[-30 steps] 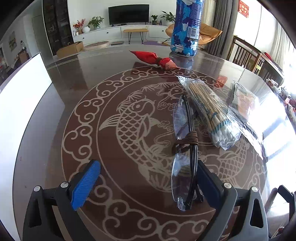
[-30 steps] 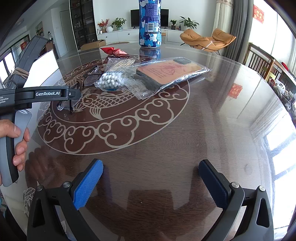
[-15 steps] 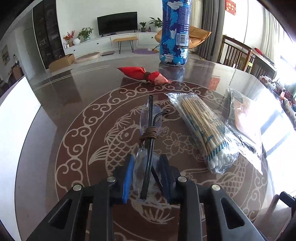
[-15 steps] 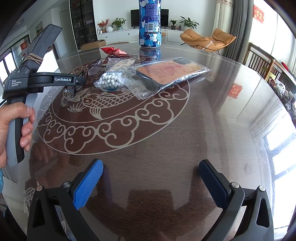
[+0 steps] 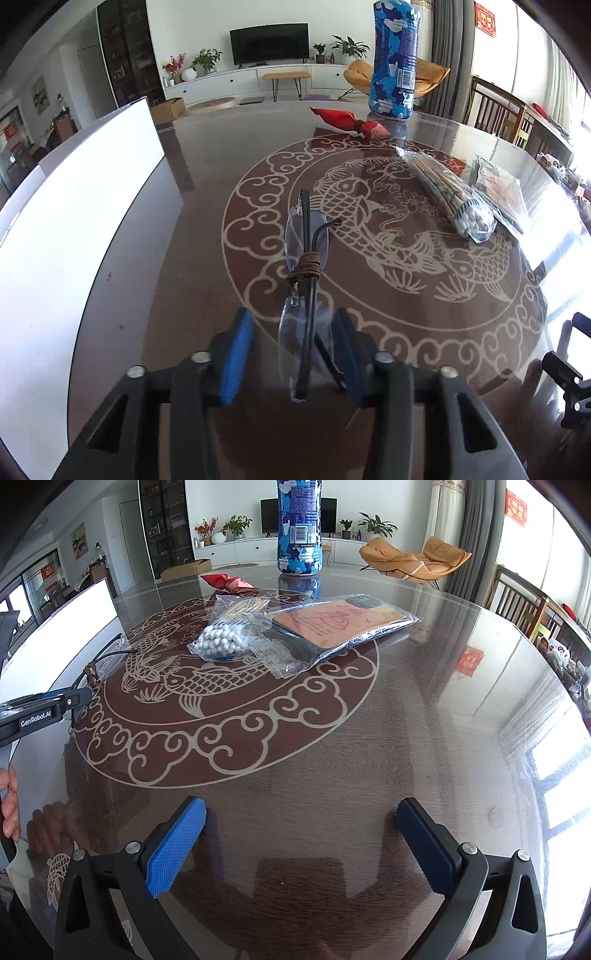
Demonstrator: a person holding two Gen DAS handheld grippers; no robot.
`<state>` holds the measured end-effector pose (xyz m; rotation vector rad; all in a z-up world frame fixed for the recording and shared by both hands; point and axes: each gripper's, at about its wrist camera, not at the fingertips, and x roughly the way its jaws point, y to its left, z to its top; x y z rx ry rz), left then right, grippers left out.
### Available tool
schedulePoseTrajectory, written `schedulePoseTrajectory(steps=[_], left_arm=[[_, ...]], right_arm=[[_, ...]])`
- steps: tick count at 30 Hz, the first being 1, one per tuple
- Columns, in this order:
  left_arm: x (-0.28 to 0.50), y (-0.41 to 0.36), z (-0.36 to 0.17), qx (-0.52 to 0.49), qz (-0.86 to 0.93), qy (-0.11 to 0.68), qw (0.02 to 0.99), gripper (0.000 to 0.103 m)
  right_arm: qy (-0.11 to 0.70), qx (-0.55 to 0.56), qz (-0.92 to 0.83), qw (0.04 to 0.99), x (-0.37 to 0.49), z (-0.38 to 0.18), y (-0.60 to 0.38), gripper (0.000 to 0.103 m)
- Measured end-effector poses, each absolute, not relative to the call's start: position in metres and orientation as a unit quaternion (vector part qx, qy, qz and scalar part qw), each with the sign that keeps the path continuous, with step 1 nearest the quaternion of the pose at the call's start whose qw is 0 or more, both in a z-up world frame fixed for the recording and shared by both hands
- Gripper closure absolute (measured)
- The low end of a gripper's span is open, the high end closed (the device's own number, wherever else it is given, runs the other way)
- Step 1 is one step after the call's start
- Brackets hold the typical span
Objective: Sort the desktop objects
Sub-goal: 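Open the left tool to set the eyeglasses on the table, then lower the right tool onto the orange phone case in plastic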
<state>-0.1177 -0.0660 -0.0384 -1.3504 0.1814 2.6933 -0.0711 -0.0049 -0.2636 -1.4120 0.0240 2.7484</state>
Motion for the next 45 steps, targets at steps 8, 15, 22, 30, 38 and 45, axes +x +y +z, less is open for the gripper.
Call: schedulePoseTrajectory(steps=[8, 15, 22, 30, 38, 45], left_arm=[[-0.113, -0.063, -0.040, -0.429, 0.895, 0.095, 0.084, 0.009], [-0.124, -0.063, -0.043, -0.438, 0.892, 0.091, 0.064, 0.008], [-0.131, -0.079, -0.049, -0.462, 0.883, 0.041, 0.069, 0.000], [-0.130, -0.079, -0.051, -0.462, 0.883, 0.041, 0.071, 0.000], [-0.130, -0.078, -0.051, -0.462, 0.883, 0.041, 0.071, 0.000], [-0.129, -0.078, -0.051, -0.462, 0.883, 0.041, 0.071, 0.000]], right_arm=[[0.008, -0.457, 0.889, 0.026, -0.071, -0.264, -0.005, 0.000], [0.008, -0.457, 0.889, 0.026, -0.071, -0.263, -0.005, 0.000], [0.008, -0.457, 0.889, 0.026, -0.071, -0.264, -0.005, 0.000], [0.028, -0.452, 0.891, 0.013, -0.072, -0.262, 0.001, 0.000], [0.202, -0.453, 0.867, 0.051, -0.188, -0.220, 0.065, 0.000], [0.221, -0.481, 0.836, 0.143, -0.276, -0.239, 0.069, 0.000]])
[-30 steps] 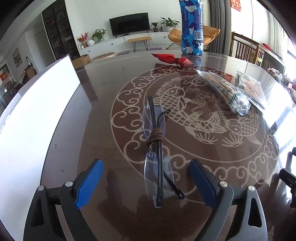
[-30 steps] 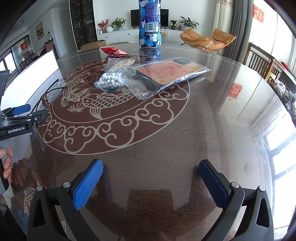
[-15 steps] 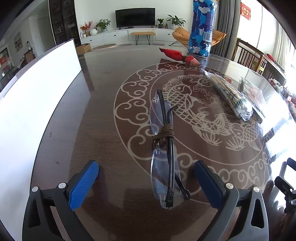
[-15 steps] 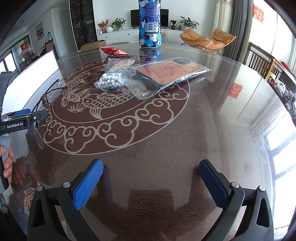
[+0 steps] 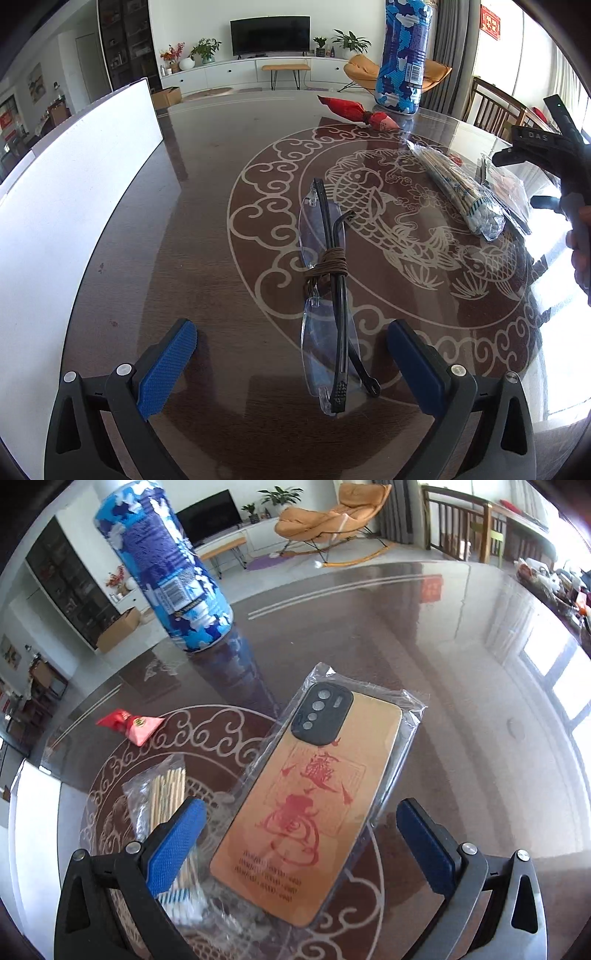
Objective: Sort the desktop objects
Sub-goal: 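Lower the right tool onto the orange phone case in plastic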
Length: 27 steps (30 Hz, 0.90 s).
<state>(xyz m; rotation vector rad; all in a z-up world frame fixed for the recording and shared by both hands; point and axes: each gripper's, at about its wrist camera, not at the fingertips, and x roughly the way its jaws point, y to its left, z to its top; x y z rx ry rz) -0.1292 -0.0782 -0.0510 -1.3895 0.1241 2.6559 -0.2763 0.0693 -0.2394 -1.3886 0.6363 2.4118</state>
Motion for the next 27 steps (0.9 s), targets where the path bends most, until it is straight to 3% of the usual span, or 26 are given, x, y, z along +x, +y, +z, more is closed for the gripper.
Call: schedulePoseTrajectory(steps=[2, 6, 10, 12, 14, 15, 27], left_arm=[[-0.129, -0.078, -0.051, -0.462, 0.883, 0.041, 0.071, 0.000], [-0.129, -0.079, -0.051, -0.462, 0.883, 0.041, 0.071, 0.000], [-0.129, -0.079, -0.050, -0.462, 0.883, 0.041, 0.071, 0.000], [-0.129, -0.079, -0.050, -0.462, 0.883, 0.041, 0.071, 0.000], [-0.129, -0.079, -0.049, -0.462, 0.883, 0.041, 0.071, 0.000], [-0.129, -0.080, -0.049, -0.462, 0.883, 0.041, 0.071, 0.000], [-0.128, -0.080, -0.049, -0.462, 0.883, 0.042, 0.070, 0.000]], right_arm=[[0.223, -0.483, 0.830, 0.170, -0.284, -0.248, 0.063, 0.000], [0.128, -0.494, 0.833, 0.213, -0.297, -0.258, 0.041, 0.000], [0.099, -0.469, 0.856, 0.193, -0.281, -0.258, 0.038, 0.000], [0.090, -0.458, 0.865, 0.183, -0.268, -0.258, 0.041, 0.005], [0.081, -0.448, 0.874, 0.173, -0.249, -0.255, 0.044, 0.018], [0.078, -0.445, 0.876, 0.167, -0.240, -0.255, 0.046, 0.019], [0.030, -0.443, 0.894, 0.068, -0.070, -0.258, 0.044, 0.019]])
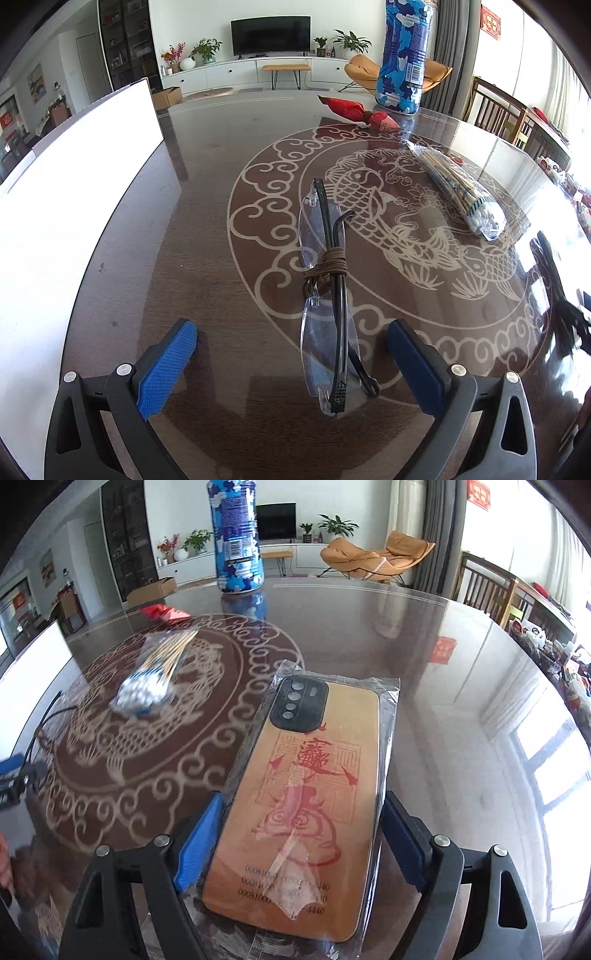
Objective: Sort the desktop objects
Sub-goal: 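Lower the right tool onto the orange phone case in plastic, then close the left tool on the eyeglasses while the right tool closes on the phone case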
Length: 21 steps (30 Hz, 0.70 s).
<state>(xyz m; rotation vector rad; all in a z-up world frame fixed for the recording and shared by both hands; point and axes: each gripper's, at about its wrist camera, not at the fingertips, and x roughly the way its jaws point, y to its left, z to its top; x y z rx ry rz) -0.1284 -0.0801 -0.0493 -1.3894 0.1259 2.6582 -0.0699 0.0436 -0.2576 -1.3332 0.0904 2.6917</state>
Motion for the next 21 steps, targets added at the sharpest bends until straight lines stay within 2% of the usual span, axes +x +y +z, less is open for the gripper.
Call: schedulePoseTrajectory(steps=[3, 5, 9, 21], left_arm=[[-0.128, -0.081, -0.049, -0.462, 0.883, 0.042, 0.070, 0.000], [-0.128, -0.080, -0.049, -0.462, 0.883, 0.042, 0.070, 0.000], [-0.128, -0.081, -0.049, -0.462, 0.883, 0.041, 0.071, 0.000], [-0.128, -0.081, -0.050, -0.461, 0.883, 0.041, 0.070, 0.000]], right_arm=[[0.022, -0.444, 0.894, 0.056, -0.043, -0.258, 0.036, 0.018], [0.023, -0.447, 0.892, 0.058, -0.035, -0.259, 0.034, 0.009], [0.025, -0.455, 0.888, 0.058, -0.034, -0.261, 0.034, 0.000], [0.024, -0.455, 0.888, 0.058, -0.036, -0.260, 0.034, 0.000]])
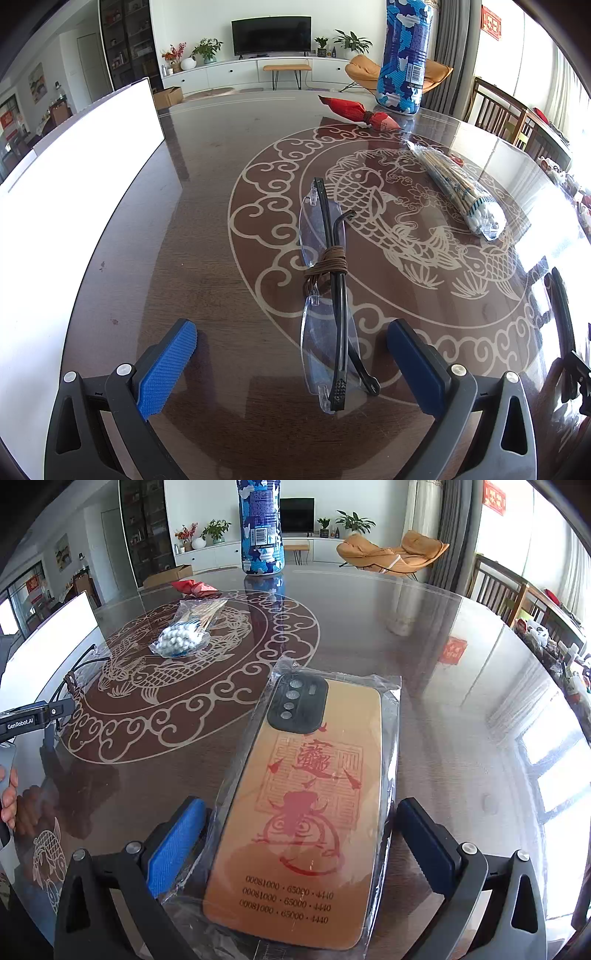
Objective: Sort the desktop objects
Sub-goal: 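Close the left tool on the eyeglasses while the right tool closes on the phone case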
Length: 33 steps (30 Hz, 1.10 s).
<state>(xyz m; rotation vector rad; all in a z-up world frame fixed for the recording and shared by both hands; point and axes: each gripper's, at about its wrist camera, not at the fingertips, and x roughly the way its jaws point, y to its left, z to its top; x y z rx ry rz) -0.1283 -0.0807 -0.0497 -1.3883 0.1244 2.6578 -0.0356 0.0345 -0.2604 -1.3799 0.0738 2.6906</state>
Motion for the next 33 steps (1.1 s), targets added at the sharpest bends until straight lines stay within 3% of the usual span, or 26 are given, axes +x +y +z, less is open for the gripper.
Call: schedulePoseTrajectory(steps=[26, 33], left_arm=[[-0.1287, -0.0811, -0.0496, -0.466, 0.880, 0.042, 0.085, 0.000], [-0.1333, -0.0798, -0.0480, -0.498, 0.856, 0.073, 0.119, 0.000]], right_arm=[[0.025, -0.456, 0.888, 0.056, -0.0351, -0.2588, 0.0346, 0.000], [0.018, -0.494, 0.869, 0.005, -0.0405, -0.2566, 0.0396, 0.000]])
